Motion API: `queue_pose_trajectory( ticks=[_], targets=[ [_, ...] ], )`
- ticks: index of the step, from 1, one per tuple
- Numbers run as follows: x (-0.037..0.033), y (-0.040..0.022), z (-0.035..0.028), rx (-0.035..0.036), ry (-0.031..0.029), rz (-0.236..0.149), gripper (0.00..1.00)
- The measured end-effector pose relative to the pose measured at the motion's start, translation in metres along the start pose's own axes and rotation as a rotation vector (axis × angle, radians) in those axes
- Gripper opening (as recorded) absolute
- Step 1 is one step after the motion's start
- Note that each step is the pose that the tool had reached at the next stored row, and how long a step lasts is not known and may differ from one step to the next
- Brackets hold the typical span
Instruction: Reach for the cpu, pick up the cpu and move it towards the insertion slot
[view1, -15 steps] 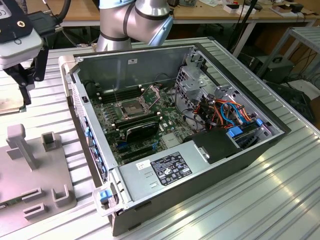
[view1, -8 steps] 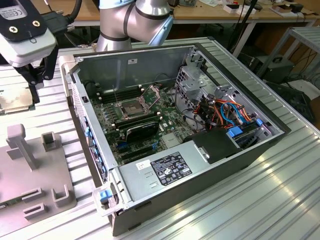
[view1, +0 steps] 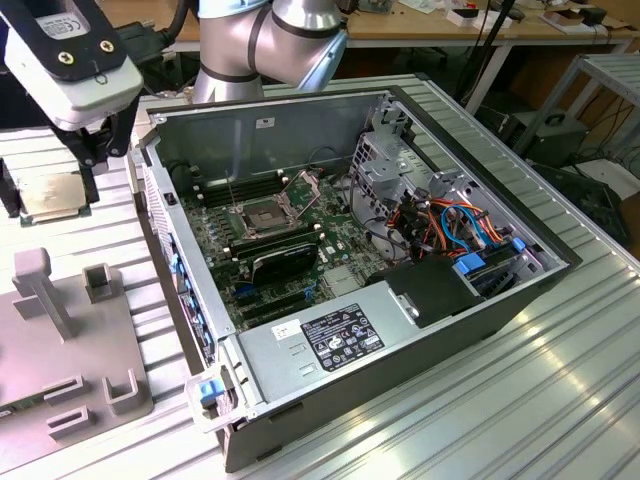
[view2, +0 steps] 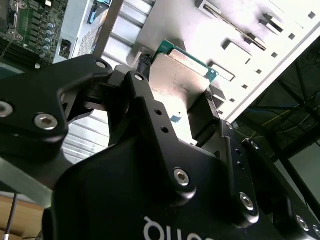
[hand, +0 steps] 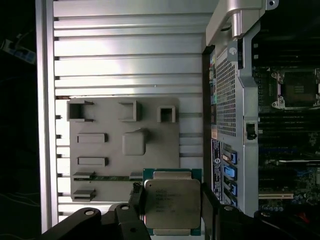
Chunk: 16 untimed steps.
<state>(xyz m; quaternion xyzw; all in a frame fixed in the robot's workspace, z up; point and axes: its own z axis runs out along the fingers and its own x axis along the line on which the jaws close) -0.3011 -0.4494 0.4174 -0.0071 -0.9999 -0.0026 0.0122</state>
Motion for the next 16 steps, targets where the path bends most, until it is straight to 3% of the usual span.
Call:
queue_pose_trajectory(
  ticks=[6,16],
  targets=[
    [-0.0133,0.0002,-0.0003,0.0000,0.0000,0.000,0.55],
    [-0.0280,0.0004,-0.0007,0.0000,0.0000,0.000,0.55]
  ],
)
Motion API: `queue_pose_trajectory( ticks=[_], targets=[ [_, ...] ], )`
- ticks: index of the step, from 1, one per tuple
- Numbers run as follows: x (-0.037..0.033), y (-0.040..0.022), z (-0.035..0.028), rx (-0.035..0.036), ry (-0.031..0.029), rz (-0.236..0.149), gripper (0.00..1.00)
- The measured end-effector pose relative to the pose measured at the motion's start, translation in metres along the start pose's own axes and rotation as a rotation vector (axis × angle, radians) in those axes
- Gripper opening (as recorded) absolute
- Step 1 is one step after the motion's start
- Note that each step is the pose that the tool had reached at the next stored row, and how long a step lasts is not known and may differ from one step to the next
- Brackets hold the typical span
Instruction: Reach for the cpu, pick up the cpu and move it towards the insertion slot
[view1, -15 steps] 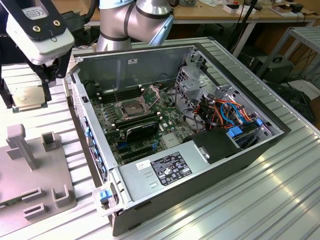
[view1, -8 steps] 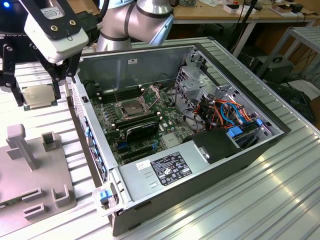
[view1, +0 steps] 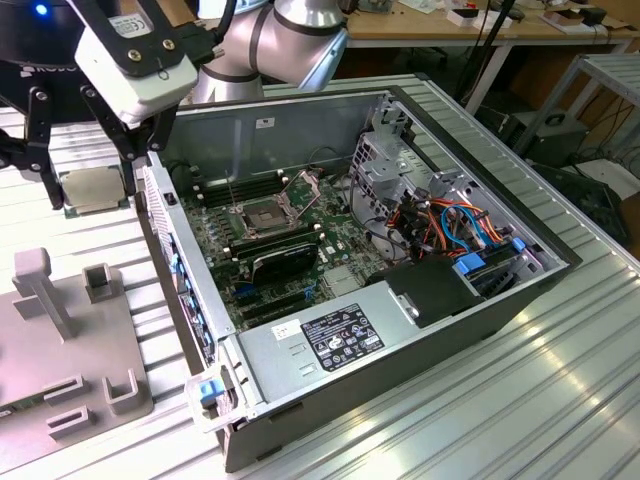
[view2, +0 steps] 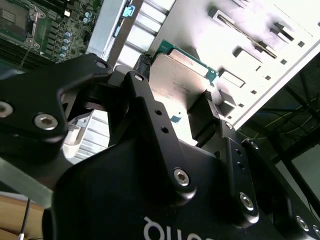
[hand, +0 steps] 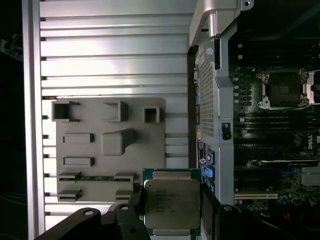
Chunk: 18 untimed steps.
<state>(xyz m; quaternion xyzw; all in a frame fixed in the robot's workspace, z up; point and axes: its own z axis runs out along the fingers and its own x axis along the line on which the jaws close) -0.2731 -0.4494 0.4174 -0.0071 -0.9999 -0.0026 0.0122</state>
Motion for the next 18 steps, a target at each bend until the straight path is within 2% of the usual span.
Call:
queue_pose_trajectory(
  ticks=[2,12,18],
  targets=[
    [-0.0066,0.0001,-0.0002,0.0001,0.0000,0.000,0.55],
    [-0.0262,0.0004,-0.0005,0.0000,0.0000,0.000,0.55],
    [-0.0476,0.0007,-0.0005,0.0001,0.0000,0.000,0.55]
  ],
)
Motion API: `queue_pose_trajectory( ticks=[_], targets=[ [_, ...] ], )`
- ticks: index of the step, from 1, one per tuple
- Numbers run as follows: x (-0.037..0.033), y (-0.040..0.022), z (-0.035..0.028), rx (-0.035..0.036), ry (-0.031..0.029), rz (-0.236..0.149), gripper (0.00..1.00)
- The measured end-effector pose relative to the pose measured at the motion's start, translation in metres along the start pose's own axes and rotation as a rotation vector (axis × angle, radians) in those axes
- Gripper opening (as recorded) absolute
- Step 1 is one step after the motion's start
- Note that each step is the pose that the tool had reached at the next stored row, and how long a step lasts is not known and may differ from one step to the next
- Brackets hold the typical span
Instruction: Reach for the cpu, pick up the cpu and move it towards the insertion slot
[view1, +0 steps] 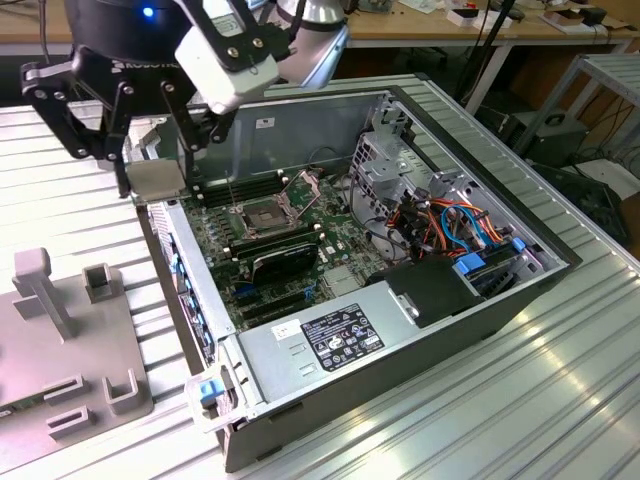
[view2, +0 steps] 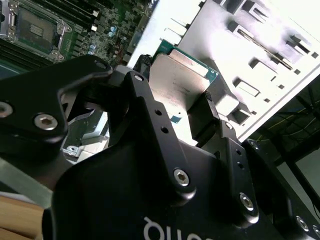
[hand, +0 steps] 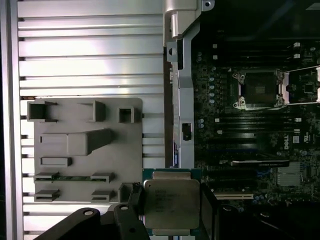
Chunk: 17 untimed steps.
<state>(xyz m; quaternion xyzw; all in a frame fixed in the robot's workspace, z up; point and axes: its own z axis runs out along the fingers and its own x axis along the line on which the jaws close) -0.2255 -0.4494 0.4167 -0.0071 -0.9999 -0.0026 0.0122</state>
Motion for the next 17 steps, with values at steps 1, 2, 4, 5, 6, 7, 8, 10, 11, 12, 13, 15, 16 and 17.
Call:
queue_pose_trajectory(
  ticks=[1,2,4,5,6,7,8,10,11,12,13,15,16,17],
  targets=[
    [-0.0039,0.0001,0.0001,0.0000,0.0000,0.000,0.55],
    [-0.0081,0.0002,0.0001,0.0000,0.0001,0.000,0.55],
    [-0.0157,0.0004,0.0004,0.0000,0.0000,0.000,0.55],
    [-0.0206,0.0005,0.0005,-0.0001,-0.0001,0.000,0.55],
    [-0.0239,0.0005,0.0006,-0.0001,-0.0001,0.000,0.55],
    [-0.0293,0.0006,0.0007,0.0000,0.0000,0.000,0.55],
    [-0.0331,0.0007,0.0007,0.0000,0.0000,0.000,0.55],
    [-0.0422,0.0009,0.0009,0.0000,0.0000,0.000,0.55],
    [-0.0477,0.0010,0.0009,0.0000,0.0000,0.000,0.55],
    [-0.0515,0.0010,0.0010,0.0000,0.0000,0.000,0.55],
    [-0.0553,0.0011,0.0010,-0.0001,0.0000,0.000,0.55],
    [-0.0632,0.0012,0.0010,-0.0001,0.0000,0.000,0.55],
    [-0.0692,0.0013,0.0011,0.0000,0.0000,0.000,0.55],
    [-0.0729,0.0013,0.0011,0.0000,0.0000,0.000,0.55]
  ],
)
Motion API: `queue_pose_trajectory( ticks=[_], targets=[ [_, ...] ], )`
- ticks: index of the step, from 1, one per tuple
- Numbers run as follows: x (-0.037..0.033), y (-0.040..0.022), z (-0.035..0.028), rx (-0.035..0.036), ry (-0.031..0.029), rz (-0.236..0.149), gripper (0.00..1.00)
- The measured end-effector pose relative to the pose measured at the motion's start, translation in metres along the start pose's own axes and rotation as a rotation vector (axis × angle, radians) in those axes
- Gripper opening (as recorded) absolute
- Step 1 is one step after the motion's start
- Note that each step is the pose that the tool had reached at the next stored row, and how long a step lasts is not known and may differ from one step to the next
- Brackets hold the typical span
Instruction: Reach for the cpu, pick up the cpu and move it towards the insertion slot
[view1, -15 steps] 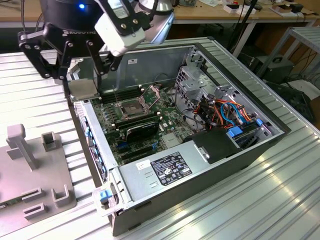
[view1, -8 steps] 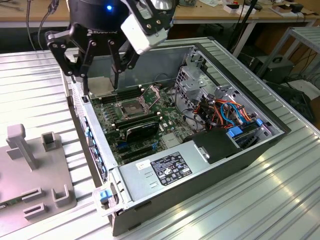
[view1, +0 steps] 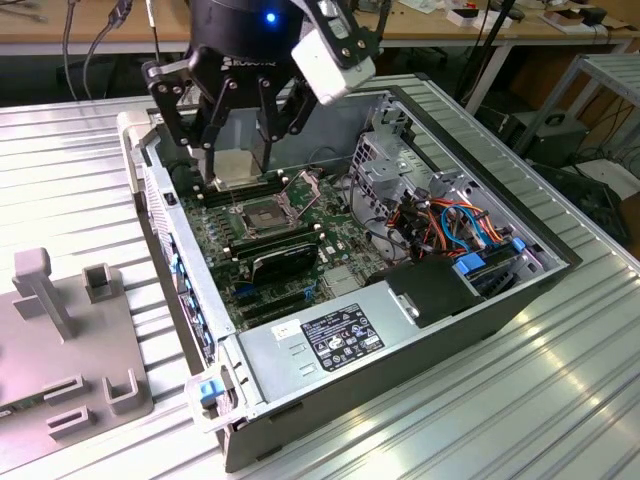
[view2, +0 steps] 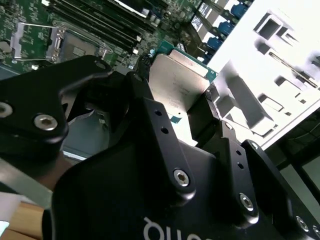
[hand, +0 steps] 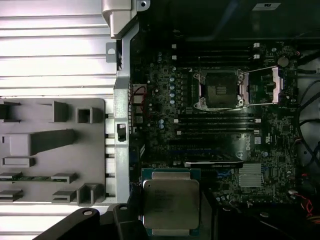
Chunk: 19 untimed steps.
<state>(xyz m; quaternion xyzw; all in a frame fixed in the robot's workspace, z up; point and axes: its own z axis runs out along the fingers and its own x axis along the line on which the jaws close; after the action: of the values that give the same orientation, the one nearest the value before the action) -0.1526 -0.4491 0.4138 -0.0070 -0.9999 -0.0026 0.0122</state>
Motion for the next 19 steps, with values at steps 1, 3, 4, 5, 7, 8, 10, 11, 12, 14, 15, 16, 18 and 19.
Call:
queue_pose_trajectory(
  ticks=[1,3,4,5,7,8,10,11,12,14,15,16,18,19],
  targets=[
    [-0.0034,0.0001,0.0001,0.0000,0.0000,0.000,0.55],
    [-0.0110,0.0002,0.0001,0.0000,0.0000,0.000,0.55],
    [-0.0149,0.0003,0.0001,0.0000,0.0000,0.000,0.55],
    [-0.0194,0.0004,0.0002,-0.0001,-0.0001,0.000,0.55],
    [-0.0282,0.0005,0.0003,0.0000,0.0000,0.000,0.55],
    [-0.0331,0.0006,0.0003,0.0000,0.0000,0.000,0.55],
    [-0.0438,0.0008,0.0005,0.0000,0.0000,0.000,0.55],
    [-0.0498,0.0009,0.0005,0.0000,0.0000,0.000,0.55],
    [-0.0571,0.0011,0.0007,-0.0001,0.0000,0.000,0.55],
    [-0.0693,0.0015,0.0008,0.0000,0.0000,0.000,0.55],
    [-0.0717,0.0020,0.0009,-0.0002,-0.0001,0.000,0.55],
    [-0.0758,0.0041,0.0010,-0.0001,-0.0001,0.000,0.55],
    [-0.0813,0.0091,0.0013,0.0000,0.0000,0.000,0.55],
    [-0.0830,0.0112,0.0015,-0.0001,-0.0001,0.000,0.55]
  ],
)
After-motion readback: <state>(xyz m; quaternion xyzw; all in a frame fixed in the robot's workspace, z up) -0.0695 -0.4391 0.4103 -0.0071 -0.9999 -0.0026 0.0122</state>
